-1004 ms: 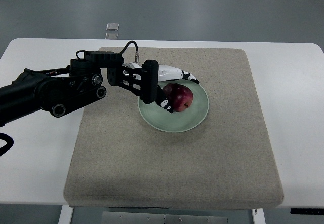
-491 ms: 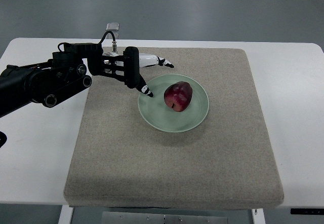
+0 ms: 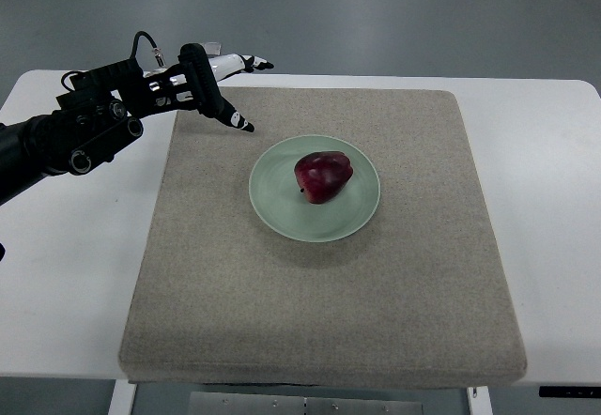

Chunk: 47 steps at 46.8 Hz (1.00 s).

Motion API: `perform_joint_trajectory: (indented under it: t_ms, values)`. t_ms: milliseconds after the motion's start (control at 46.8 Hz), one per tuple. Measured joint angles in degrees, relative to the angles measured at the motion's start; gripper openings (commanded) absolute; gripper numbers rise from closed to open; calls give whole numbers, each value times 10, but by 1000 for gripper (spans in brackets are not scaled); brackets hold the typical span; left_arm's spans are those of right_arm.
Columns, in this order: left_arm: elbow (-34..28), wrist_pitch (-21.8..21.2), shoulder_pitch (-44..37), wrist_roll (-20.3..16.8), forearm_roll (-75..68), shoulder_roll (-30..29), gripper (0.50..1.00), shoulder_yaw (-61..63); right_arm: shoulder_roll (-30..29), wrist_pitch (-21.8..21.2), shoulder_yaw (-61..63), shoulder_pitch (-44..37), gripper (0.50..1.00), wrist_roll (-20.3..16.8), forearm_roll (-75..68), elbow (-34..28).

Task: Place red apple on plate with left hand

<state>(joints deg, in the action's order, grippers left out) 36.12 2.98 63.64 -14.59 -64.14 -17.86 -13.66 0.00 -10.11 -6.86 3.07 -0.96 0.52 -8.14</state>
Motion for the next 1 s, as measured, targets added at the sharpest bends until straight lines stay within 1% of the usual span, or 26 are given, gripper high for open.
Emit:
perform_joint_trajectory:
  t_ms: [214,299,406,556,620,748,833,897,1004]
  values:
    - [-7,-65,3,8,239,2,990,-1,0,0,0,0,964,0,0,0]
    - [-17,-84,6,10,359,16,990,-7,0,0,0,0,964,0,0,0]
    - [-41,-98,9,12,482,26,990,-18,0,0,0,0,964,0,0,0]
    - [-79,-100,9,13,587,33,990,-29,0,0,0,0,964,0,0,0]
    - [-95,-100,9,19,626,38,990,-47,0,0,0,0,964,0,0,0]
    - [-112,-94,5,46,680,48,990,-84,0,0,0,0,964,0,0,0]
    - [-114,-82,2,49,698,49,990,-105,0,0,0,0,964,0,0,0]
    - [-114,-56,0,49,704,49,990,-118,0,0,0,0,962,0,0,0]
    - [-116,3,-13,49,709,50,990,-144,0,0,0,0,964,0,0,0]
